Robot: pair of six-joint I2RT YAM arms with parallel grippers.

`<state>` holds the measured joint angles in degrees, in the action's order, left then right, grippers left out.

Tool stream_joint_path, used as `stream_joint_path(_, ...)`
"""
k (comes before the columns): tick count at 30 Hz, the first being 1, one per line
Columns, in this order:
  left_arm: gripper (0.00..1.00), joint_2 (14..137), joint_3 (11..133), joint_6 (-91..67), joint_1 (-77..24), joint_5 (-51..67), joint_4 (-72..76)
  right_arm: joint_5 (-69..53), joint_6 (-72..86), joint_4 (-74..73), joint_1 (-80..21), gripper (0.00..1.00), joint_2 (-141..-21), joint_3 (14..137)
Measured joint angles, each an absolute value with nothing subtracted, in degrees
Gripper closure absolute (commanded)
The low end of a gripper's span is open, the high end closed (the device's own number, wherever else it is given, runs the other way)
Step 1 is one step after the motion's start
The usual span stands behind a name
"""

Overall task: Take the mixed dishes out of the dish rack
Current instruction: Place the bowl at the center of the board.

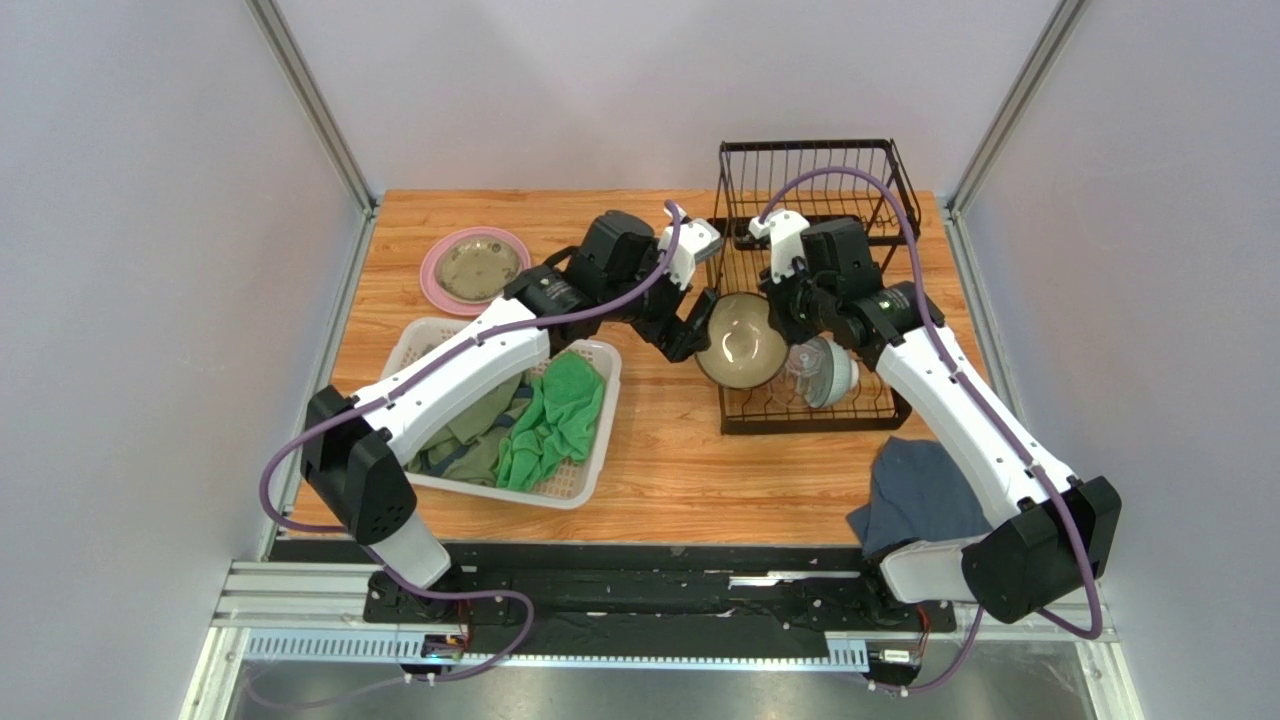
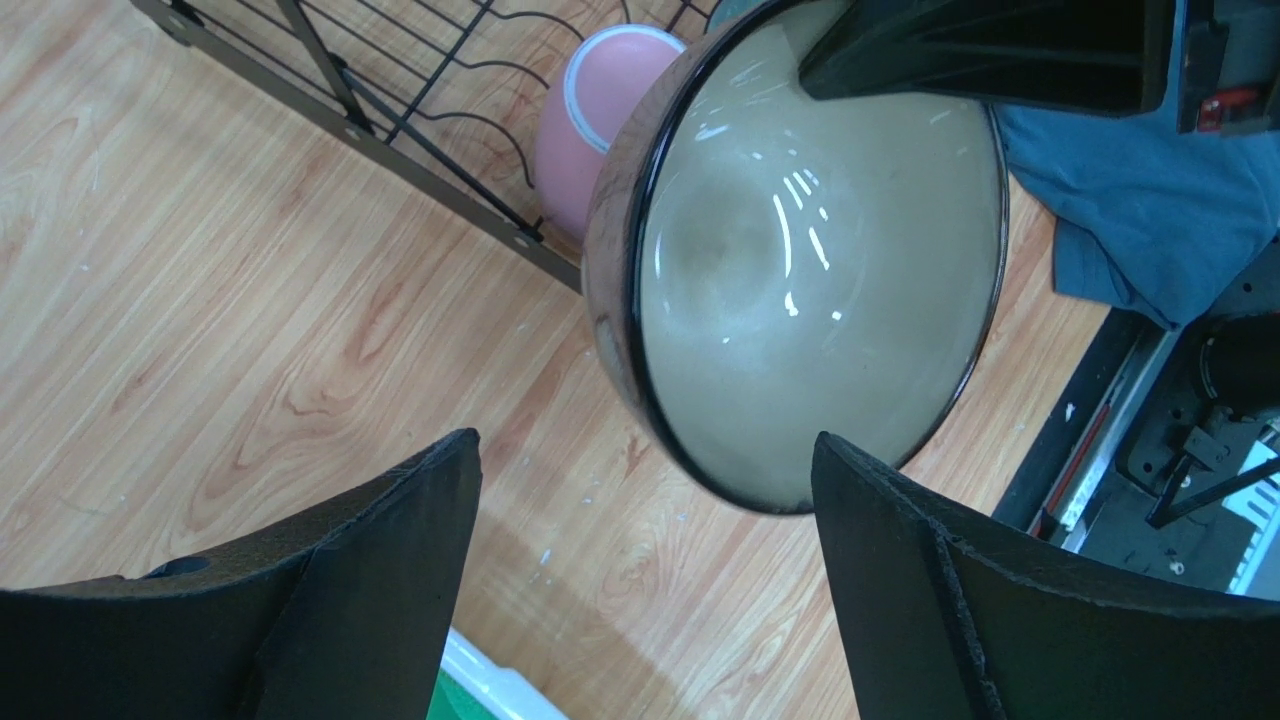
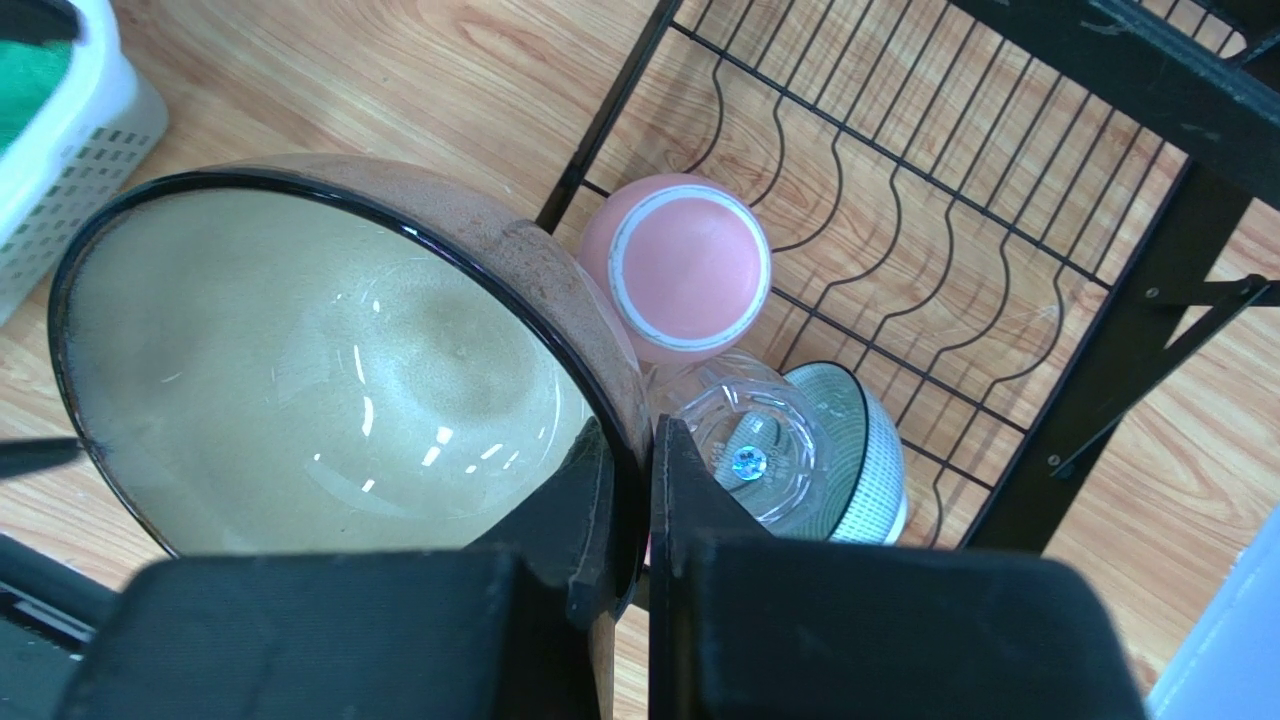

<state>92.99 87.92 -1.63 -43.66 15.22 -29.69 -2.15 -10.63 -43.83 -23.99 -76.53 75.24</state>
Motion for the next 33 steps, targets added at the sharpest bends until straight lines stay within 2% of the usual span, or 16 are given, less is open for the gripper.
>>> stream_joint_path(6,0.19,95.15,90.0,-2.37,-45.65,13.17,-28.99,-3.7,-9.21,-43.83,-24.27,1.0,-76.53,75.5)
stream_joint_path(18,0.42,99.13,92.27,-2.28,-46.76,8.19,-28.58,-6.2,-7.9,-43.77,-24.62,1.0,-74.81,75.5)
stream_joint_path(21,0.52,99.22,92.27,-2.33,-46.78,7.79,-28.45,-6.15,-7.77,-43.55,-24.62,1.0,-73.76,75.33)
stream_joint_path(23,0.68,99.22,92.27,-2.28,-46.89,7.68,-28.14,-6.07,-7.73,-43.0,-24.62,1.0,-73.47,75.0)
stream_joint_path(24,0.84,99.22,92.27,-2.22,-47.09,7.44,-28.05,-6.09,-7.6,-42.92,-24.62,1.0,-73.41,74.81)
stream_joint_path(26,0.99,99.35,92.25,-3.68,-47.24,3.55,-27.53,-6.57,-5.67,-43.13,-24.67,1.0,-73.23,74.59)
stream_joint_path(28,1.0,99.57,92.23,-5.17,-47.0,2.85,-26.98,-5.82,-3.4,-41.76,-25.45,0.95,-72.82,74.08)
stream_joint_path(30,1.0,99.55,92.23,-5.37,-47.0,1.8,-26.7,-5.34,-2.81,-40.95,-25.39,0.79,-72.86,73.84)
stream_joint_path(31,1.0,99.55,92.23,-5.39,-47.0,1.72,-26.7,-5.41,-2.96,-41.06,-25.3,0.65,-72.84,73.78)
stream_joint_path(33,1.0,99.55,92.18,-4.27,-47.0,2.2,-26.83,-6.13,-4.1,-41.17,-25.21,0.5,-72.6,73.38)
